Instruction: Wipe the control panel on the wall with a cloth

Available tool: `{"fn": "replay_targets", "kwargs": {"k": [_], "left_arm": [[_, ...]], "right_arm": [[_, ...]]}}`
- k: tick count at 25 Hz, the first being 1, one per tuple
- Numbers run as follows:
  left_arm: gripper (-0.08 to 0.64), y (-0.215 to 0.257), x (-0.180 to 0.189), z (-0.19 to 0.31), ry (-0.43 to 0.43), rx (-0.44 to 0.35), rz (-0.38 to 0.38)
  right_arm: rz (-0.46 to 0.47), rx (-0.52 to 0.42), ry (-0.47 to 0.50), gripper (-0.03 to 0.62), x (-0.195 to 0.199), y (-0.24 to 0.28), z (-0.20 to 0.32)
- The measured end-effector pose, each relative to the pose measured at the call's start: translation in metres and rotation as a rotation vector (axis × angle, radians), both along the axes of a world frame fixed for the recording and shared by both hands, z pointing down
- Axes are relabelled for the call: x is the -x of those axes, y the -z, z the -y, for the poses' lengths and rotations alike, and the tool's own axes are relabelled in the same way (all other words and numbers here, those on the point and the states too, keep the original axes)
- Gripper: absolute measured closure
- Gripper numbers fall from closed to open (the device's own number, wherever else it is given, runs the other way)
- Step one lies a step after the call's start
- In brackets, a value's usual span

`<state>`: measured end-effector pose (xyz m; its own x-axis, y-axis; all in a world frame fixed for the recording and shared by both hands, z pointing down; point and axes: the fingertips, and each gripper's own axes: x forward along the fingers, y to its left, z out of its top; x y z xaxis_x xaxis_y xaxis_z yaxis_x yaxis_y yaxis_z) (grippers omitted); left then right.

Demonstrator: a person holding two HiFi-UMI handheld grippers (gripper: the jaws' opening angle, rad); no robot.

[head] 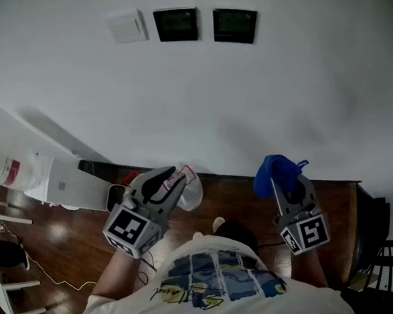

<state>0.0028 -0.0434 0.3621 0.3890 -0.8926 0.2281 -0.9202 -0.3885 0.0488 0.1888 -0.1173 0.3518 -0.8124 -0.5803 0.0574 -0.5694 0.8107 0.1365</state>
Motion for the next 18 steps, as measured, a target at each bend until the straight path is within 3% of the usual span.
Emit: {"fn": "replay_targets", "kwargs": {"k": [7,13,18], "left_arm": [[0.474,0.009,0.034,0.048,0.034,-0.013,0.038],[0.474,0.025,0.061,0.079,0.052,-0.065,0.055],[0.474,0.018,0.071,0.098,-0.04,-0.059,0.023]], "right_arm": [[0.041,-0.046,0.004,0.515,0.027,0.026,0.066],[0.06,-0.11,-0.052,0.515,0.04,0.051,0.109],[0.08,-0.198,-0.159,0.515,0.051,0.089,0.132]]}}
